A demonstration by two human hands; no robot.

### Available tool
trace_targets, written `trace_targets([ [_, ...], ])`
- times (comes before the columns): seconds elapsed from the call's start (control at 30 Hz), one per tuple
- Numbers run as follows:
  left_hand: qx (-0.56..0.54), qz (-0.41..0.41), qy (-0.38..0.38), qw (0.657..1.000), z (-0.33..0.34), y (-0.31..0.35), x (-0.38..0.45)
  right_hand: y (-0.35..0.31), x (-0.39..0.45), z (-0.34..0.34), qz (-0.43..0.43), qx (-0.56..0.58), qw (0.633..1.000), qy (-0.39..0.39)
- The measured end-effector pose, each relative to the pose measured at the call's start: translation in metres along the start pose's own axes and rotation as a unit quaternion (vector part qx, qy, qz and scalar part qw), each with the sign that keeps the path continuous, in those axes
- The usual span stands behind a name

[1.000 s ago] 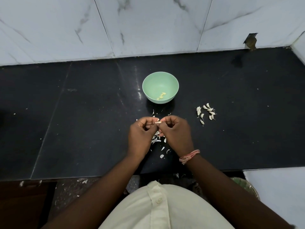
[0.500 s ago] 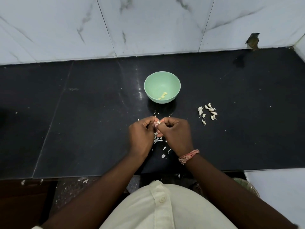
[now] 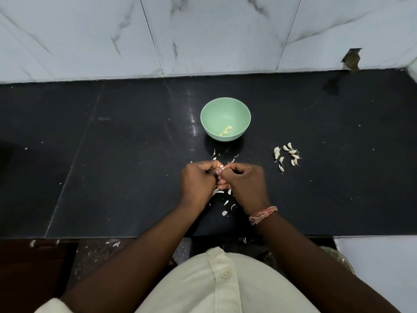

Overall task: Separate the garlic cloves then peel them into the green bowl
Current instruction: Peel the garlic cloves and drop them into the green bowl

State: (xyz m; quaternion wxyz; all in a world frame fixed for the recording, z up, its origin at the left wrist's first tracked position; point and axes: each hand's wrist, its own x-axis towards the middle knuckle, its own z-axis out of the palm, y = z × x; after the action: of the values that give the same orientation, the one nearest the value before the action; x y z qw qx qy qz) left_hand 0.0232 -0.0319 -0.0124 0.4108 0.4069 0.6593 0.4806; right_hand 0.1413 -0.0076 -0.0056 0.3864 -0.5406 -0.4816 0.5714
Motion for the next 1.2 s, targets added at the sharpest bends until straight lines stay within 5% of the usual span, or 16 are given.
trace_targets([
  [0.43,-0.184,-0.086,0.007,0.979,-0.008,0.0,0.012,-0.009,0.007,-0.013,0.092,0.21,0.968,-0.101],
  [0.77,-0.197,-0.103,0.006,0.975,-0.006,-0.003,0.006,-0.002,0.014,-0.012,0.066,0.102,0.988,-0.09],
  [1.07,-0.031,0.052,0.061,0.996,-0.005,-0.008,0.007,-0.001,0.019,-0.006,0.043,0.064,0.994,-0.078],
  [1.2,-0.035,0.053,0.054,0.997,0.0,-0.006,0.003,-0.003,0.019,-0.004,0.053,0.078,0.992,-0.078],
])
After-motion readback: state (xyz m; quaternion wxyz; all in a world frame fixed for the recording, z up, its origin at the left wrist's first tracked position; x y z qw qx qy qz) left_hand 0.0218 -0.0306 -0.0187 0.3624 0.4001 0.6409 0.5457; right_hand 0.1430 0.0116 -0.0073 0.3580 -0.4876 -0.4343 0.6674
